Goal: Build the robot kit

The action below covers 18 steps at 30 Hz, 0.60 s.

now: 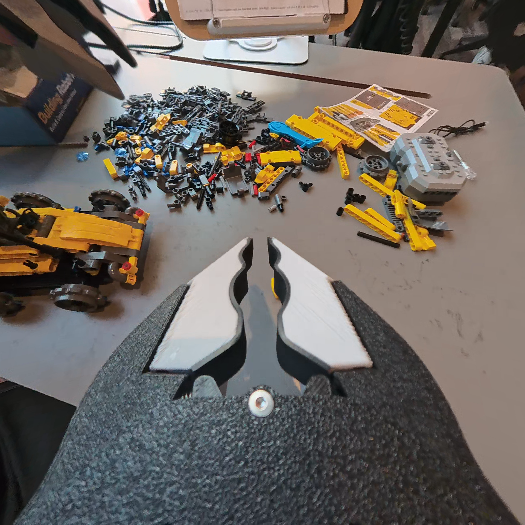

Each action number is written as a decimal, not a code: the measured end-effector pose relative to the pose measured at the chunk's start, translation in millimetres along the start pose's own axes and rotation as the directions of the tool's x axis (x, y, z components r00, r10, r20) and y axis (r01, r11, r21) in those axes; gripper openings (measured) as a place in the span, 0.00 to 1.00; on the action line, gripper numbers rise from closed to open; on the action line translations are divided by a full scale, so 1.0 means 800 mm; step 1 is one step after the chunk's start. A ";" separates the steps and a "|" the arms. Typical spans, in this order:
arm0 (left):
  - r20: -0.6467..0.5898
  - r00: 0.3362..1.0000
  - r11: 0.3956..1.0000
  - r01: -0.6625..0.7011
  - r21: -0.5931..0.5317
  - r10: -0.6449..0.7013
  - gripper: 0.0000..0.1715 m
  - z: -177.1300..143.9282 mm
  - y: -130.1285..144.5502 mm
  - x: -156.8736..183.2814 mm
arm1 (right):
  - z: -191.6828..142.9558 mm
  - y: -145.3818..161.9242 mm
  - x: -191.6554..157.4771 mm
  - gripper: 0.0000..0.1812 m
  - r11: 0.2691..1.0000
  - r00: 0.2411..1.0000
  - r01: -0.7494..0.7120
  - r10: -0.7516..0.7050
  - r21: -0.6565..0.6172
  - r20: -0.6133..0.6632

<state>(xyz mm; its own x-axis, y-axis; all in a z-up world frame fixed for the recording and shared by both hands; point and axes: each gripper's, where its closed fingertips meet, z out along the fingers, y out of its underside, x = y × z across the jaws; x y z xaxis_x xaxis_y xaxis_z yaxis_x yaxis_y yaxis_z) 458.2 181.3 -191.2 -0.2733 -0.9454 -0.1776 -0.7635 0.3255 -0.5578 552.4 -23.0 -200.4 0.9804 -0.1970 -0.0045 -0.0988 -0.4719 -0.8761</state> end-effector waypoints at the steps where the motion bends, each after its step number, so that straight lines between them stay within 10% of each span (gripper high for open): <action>1: -0.021 1.000 0.999 -0.008 -0.032 0.007 0.24 0.005 0.007 0.005 | 0.005 0.003 -0.004 0.05 1.000 1.000 0.001 -0.001 -0.009 0.019; 18: 0.100 0.992 0.994 -0.071 -0.087 0.080 0.27 0.039 -0.017 0.023 | 0.015 -0.022 0.017 0.03 0.998 0.999 -0.012 0.015 0.054 -0.043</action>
<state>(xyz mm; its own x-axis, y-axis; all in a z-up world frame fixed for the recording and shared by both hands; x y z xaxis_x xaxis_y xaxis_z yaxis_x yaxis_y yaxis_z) 481.8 159.1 -212.7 -0.2735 -0.9133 -0.3019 -0.7903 0.3923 -0.4708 569.4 -6.7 -190.7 0.9705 -0.2410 0.0036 -0.1014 -0.4220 -0.9009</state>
